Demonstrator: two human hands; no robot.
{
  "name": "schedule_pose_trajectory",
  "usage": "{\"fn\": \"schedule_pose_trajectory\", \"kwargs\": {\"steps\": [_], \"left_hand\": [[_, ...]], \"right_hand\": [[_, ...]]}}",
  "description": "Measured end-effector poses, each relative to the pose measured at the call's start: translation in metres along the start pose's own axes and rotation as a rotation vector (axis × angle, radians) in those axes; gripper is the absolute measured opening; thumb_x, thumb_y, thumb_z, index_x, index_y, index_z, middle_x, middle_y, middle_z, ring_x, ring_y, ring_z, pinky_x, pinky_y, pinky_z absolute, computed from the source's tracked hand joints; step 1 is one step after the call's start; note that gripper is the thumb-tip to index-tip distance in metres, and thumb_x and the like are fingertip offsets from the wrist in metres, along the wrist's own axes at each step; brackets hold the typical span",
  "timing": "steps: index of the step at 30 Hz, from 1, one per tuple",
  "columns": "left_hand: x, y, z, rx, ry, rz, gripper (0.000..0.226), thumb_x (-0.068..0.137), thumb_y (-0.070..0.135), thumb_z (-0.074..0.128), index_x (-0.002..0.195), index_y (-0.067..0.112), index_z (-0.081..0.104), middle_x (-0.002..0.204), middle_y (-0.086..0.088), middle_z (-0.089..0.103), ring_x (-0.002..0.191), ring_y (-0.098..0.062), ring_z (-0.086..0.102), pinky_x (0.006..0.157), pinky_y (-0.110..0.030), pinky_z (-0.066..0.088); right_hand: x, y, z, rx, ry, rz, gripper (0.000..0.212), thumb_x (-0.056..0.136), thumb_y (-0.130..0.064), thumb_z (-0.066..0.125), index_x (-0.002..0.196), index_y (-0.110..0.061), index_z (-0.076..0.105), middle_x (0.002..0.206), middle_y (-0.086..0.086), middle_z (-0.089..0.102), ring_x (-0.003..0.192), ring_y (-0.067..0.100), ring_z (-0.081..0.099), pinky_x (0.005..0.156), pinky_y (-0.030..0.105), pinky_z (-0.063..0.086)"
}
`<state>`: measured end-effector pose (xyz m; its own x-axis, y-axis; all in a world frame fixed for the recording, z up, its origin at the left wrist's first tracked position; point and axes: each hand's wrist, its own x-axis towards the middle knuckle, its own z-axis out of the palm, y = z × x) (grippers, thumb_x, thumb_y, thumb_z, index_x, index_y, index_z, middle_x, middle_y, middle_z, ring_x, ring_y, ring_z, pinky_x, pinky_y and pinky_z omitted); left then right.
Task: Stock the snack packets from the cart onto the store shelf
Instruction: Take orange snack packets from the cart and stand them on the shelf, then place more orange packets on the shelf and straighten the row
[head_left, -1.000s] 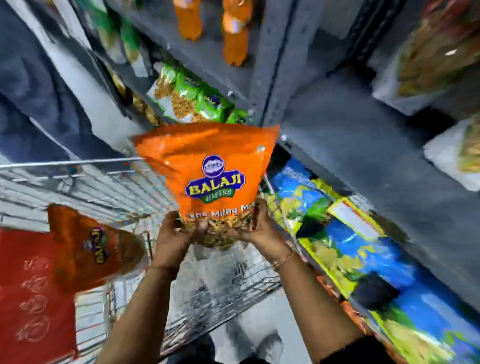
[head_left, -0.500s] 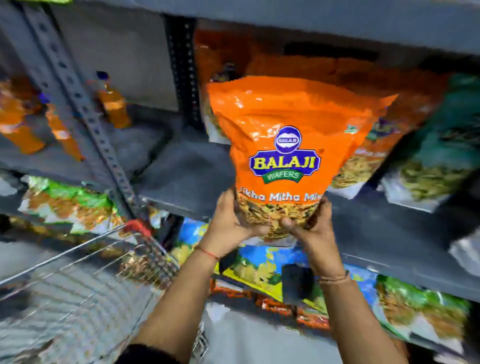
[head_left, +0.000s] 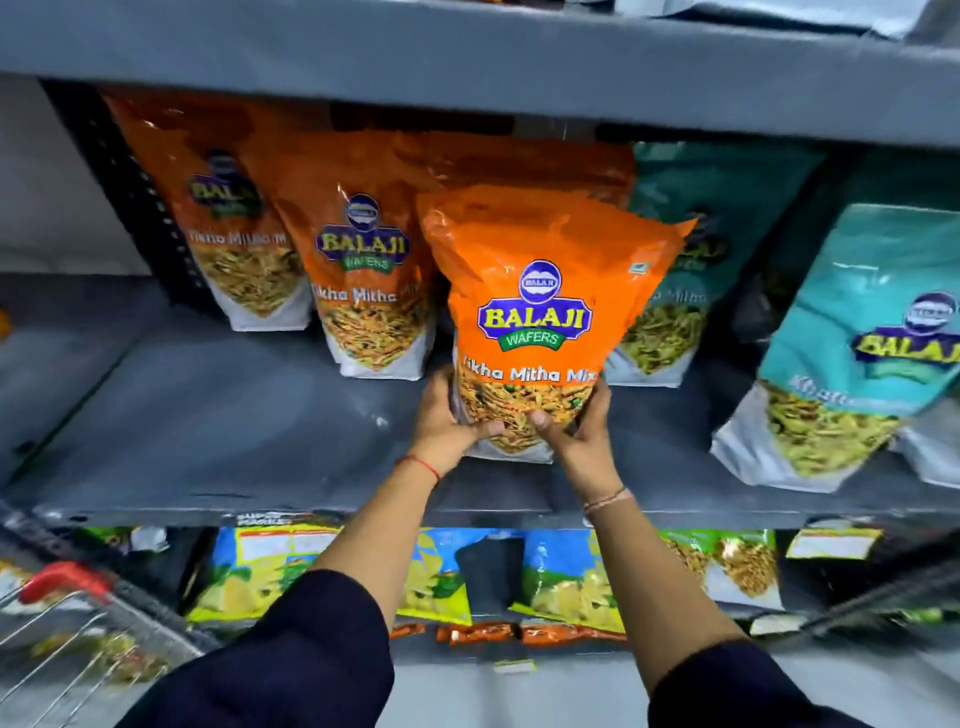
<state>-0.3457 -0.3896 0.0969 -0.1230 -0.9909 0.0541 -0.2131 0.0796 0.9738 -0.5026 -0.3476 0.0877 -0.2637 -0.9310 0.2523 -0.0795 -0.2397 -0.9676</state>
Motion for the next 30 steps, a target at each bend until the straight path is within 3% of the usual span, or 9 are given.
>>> {"fn": "schedule_pose_trajectory", "kwargs": {"steps": [7,10,13,15,18,22,25,28,30], "left_hand": [[-0.028,-0.022,-0.001,-0.085,-0.003,-0.106,0.082,0.075,0.006,0.072,0.140,0.010,0.022,0.147,-0.014,0.036,0.133,-0.024,0.037,0.105,-0.033,0.036],[-0.069,-0.031,-0.019,-0.001,0.259,-0.034,0.074,0.079,0.013,0.069,0.139,0.007,0.027,0.143,-0.017,0.040,0.132,-0.026,0.040,0.109,-0.041,0.036],[-0.117,-0.044,-0.054,0.151,0.524,0.063,0.058,0.080,0.029,0.064,0.126,0.000,0.043,0.122,-0.023,0.053,0.111,-0.033,0.053,0.097,-0.038,0.043],[-0.144,-0.059,-0.082,0.290,0.630,0.049,0.057,0.079,0.039,0.055,0.119,-0.001,0.048,0.113,-0.024,0.055,0.105,-0.035,0.052,0.093,-0.034,0.038],[-0.184,-0.092,-0.128,0.356,0.709,-0.098,0.059,0.078,0.043,0.050,0.117,-0.001,0.049,0.114,-0.026,0.053,0.108,-0.036,0.047,0.096,-0.032,0.032],[-0.238,-0.151,-0.181,0.349,0.825,-0.412,0.058,0.080,0.033,0.063,0.119,-0.007,0.047,0.115,-0.032,0.052,0.111,-0.045,0.045,0.100,-0.053,0.037],[-0.274,-0.198,-0.210,0.010,1.013,-0.761,0.051,0.079,0.024,0.069,0.116,-0.006,0.049,0.114,-0.032,0.054,0.103,-0.045,0.055,0.093,-0.053,0.045],[-0.305,-0.227,-0.236,-0.632,1.232,-1.146,0.060,0.077,0.025,0.071,0.124,-0.003,0.047,0.115,-0.023,0.054,0.078,-0.036,0.059,0.064,-0.037,0.050],[-0.328,-0.249,-0.251,-0.782,1.310,-1.218,0.068,0.074,0.022,0.073,0.130,-0.002,0.042,0.128,-0.021,0.049,0.098,-0.036,0.058,0.073,-0.036,0.050]], "right_hand": [[-0.020,0.005,0.007,0.120,0.159,0.142,0.070,0.078,0.009,0.061,0.134,0.001,0.018,0.142,0.019,0.033,0.130,0.026,0.038,0.107,0.039,0.037],[-0.044,0.003,0.022,0.128,0.357,0.145,0.080,0.075,0.005,0.066,0.137,-0.003,0.017,0.144,0.006,0.031,0.127,0.006,0.038,0.102,0.016,0.038],[-0.094,0.012,0.063,-0.007,0.441,0.062,0.074,0.074,-0.009,0.073,0.133,-0.005,0.029,0.136,0.007,0.036,0.129,0.014,0.038,0.111,0.041,0.033],[-0.130,0.017,0.104,-0.138,0.307,-0.032,0.066,0.075,-0.026,0.071,0.129,-0.013,0.036,0.138,0.009,0.036,0.132,0.023,0.033,0.112,0.047,0.029],[-0.171,0.019,0.166,-0.236,-0.074,-0.140,0.059,0.076,-0.041,0.063,0.124,-0.018,0.040,0.138,-0.001,0.034,0.132,0.014,0.030,0.112,0.026,0.024],[-0.200,0.032,0.236,-0.404,-0.585,-0.232,0.060,0.075,-0.041,0.068,0.121,-0.008,0.048,0.137,0.014,0.040,0.131,0.012,0.029,0.110,0.030,0.026],[-0.219,0.052,0.277,-0.572,-0.944,-0.239,0.069,0.075,-0.043,0.067,0.129,-0.008,0.044,0.147,0.014,0.034,0.135,0.021,0.030,0.111,0.044,0.029],[-0.226,0.070,0.313,-0.782,-1.097,-0.338,0.065,0.078,-0.053,0.058,0.133,-0.022,0.041,0.148,0.003,0.036,0.135,0.021,0.033,0.106,0.044,0.024],[-0.233,0.079,0.344,-0.788,-1.162,-0.362,0.063,0.078,-0.047,0.062,0.131,-0.019,0.044,0.145,0.007,0.040,0.133,0.026,0.036,0.105,0.043,0.022]]}}
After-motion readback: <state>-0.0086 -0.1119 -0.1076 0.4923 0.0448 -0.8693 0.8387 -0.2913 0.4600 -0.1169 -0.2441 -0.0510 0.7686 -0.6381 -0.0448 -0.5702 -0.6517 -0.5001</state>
